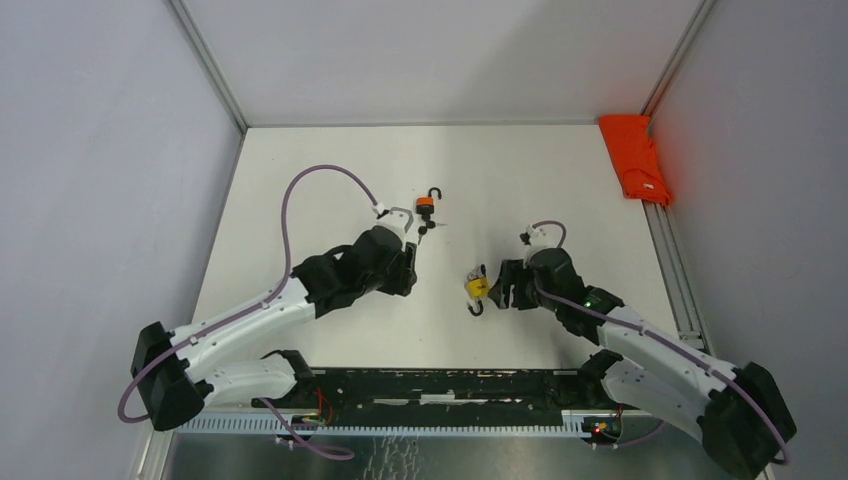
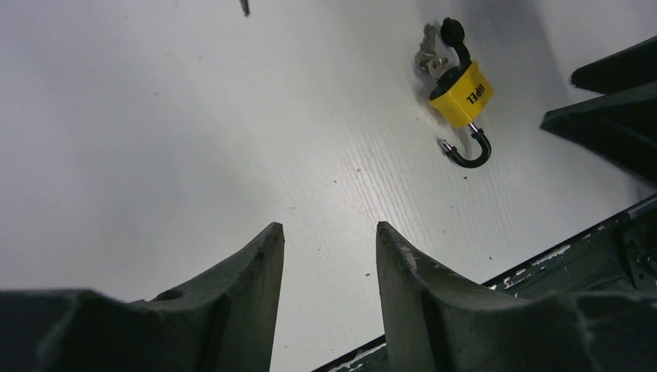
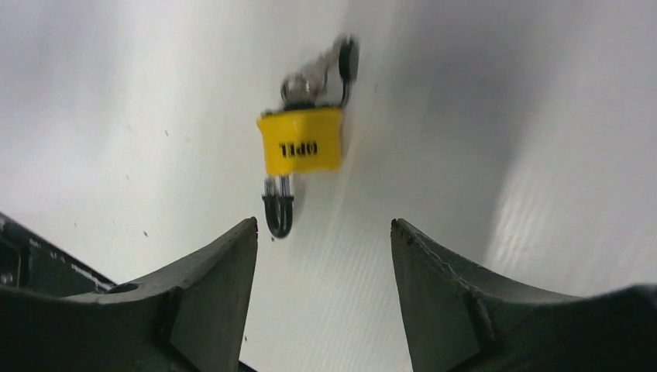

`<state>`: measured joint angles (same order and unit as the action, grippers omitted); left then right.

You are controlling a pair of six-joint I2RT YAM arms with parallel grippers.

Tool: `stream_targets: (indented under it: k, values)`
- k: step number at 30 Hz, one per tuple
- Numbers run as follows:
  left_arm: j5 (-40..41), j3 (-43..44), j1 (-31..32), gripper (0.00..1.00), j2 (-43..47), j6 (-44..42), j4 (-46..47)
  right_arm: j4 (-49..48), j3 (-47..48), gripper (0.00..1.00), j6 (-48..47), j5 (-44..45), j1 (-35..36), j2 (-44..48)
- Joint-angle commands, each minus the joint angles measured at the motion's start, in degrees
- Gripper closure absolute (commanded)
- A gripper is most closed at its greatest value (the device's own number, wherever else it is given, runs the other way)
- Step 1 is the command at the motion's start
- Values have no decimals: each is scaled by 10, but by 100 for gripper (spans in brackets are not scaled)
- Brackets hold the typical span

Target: Unlock with the key

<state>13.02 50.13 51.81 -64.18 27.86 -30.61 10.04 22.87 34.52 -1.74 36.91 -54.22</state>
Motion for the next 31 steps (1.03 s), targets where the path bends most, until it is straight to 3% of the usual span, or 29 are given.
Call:
stream_targets:
  k: [1,7,31]
  values:
    - [62,40,-3,46,50,12,-14,96,80,31,-49,127,0,60]
    - [121,78,-3,44,88,0,-34,131,137,30,-80,214,0,94]
    - [152,89,-3,42,150,14,-87,142,110,31,-80,253,-1,149]
